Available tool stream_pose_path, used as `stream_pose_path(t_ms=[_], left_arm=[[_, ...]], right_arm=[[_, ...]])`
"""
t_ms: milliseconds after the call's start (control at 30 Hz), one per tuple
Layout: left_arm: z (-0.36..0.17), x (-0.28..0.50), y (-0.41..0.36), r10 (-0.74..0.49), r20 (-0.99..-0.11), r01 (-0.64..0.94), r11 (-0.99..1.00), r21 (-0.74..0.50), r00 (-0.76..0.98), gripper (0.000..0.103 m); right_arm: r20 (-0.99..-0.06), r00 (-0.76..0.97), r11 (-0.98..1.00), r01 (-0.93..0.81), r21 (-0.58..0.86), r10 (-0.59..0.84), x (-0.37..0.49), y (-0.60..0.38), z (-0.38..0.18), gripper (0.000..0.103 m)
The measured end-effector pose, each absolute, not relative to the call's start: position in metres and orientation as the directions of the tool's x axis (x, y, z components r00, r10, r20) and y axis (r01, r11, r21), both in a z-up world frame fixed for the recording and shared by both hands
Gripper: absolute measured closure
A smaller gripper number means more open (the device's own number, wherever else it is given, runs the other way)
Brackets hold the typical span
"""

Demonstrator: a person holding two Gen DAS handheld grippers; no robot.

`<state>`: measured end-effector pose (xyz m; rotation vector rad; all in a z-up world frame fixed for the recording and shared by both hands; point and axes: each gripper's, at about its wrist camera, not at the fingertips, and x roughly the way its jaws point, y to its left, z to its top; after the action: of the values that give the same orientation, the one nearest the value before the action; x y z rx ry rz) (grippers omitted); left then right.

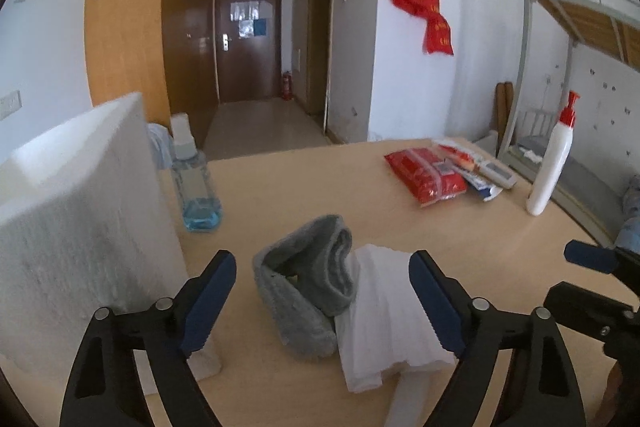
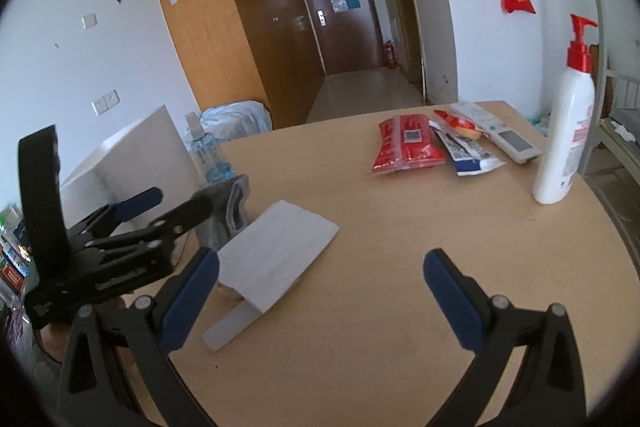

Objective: Organize soft objects
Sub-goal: 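Lower the left tool toward the grey sock and white cloth, then grasp the grey sock with the left tool while the right tool grasps the white cloth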

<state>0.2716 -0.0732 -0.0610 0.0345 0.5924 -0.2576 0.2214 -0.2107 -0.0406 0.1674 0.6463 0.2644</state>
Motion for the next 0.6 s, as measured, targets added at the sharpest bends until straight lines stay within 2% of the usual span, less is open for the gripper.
stream_pose_path(t_ms=[133, 233, 400, 533, 600], left_arm=[[-0.07, 0.282, -0.075, -0.243, -0.587, 0.249, 0.966, -0.074, 0.772, 0.019], [-0.071, 0.283, -0.078, -0.244, -0.58, 0.268, 0.962, -0.046, 0.777, 0.019], [-0.076, 0.286, -0.053, -0.216, -0.6, 0.194, 0.976, -0.101, 0.77, 0.019], [-0.074, 0.284, -0.037, -0.152, -0.586, 0.128, 0.988, -0.083, 0.796, 0.019], [-0.077, 0.288, -0.036, -0.167, -0.605, 0.133, 0.986, -0.102, 0.778, 0.019]], right_arm=[[-0.574, 0.761, 0.95, -0.194, 0.244, 0.302, 0.226, -0.21, -0.043, 0.0], [-0.575, 0.758, 0.948, -0.197, 0.248, 0.308, 0.228, -0.209, -0.045, 0.0], [-0.578, 0.756, 0.949, -0.202, 0.243, 0.309, 0.228, -0.206, -0.045, 0.0], [-0.58, 0.755, 0.95, -0.206, 0.233, 0.306, 0.23, -0.203, -0.043, 0.0], [-0.58, 0.756, 0.952, -0.208, 0.225, 0.303, 0.231, -0.202, -0.043, 0.0]])
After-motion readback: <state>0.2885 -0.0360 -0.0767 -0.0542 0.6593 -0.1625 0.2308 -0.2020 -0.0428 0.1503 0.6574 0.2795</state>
